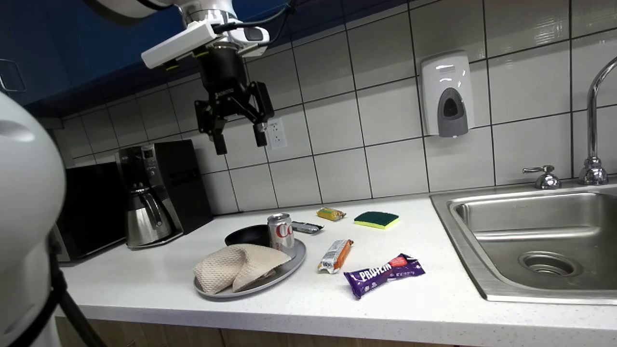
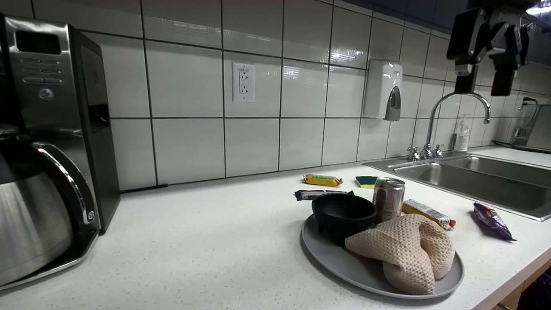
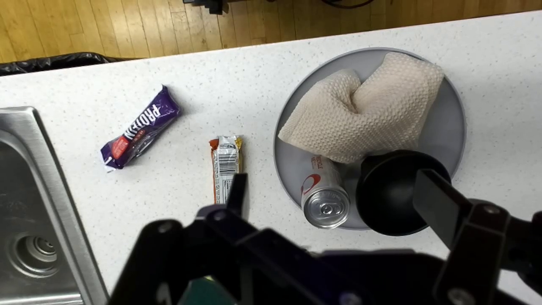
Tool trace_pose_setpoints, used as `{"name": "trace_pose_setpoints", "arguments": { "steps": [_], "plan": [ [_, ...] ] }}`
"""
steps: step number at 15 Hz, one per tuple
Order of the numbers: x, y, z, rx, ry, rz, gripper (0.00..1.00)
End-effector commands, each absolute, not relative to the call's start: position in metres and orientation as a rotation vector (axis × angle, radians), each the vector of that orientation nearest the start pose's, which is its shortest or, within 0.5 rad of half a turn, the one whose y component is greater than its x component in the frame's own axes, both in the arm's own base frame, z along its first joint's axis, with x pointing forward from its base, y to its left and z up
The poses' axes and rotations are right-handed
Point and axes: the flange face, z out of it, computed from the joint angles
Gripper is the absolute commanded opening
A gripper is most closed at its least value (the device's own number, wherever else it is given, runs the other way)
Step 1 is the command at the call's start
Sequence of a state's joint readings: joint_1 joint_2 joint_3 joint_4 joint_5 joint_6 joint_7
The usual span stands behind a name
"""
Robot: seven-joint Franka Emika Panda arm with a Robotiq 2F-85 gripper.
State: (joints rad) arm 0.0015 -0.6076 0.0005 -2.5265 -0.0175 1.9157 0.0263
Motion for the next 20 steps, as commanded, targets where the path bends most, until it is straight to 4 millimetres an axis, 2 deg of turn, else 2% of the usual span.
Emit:
{"name": "trace_pose_setpoints", "arguments": {
  "steps": [1, 10, 20],
  "plan": [
    [0.368, -0.004, 0.47, -3.155, 0.041, -0.018, 1.0],
    [0.392, -0.01, 0.437, -3.163, 0.068, -0.114, 1.0],
    [0.422, 0.001, 0.409, -3.153, 0.04, -0.207, 1.0]
  ]
}}
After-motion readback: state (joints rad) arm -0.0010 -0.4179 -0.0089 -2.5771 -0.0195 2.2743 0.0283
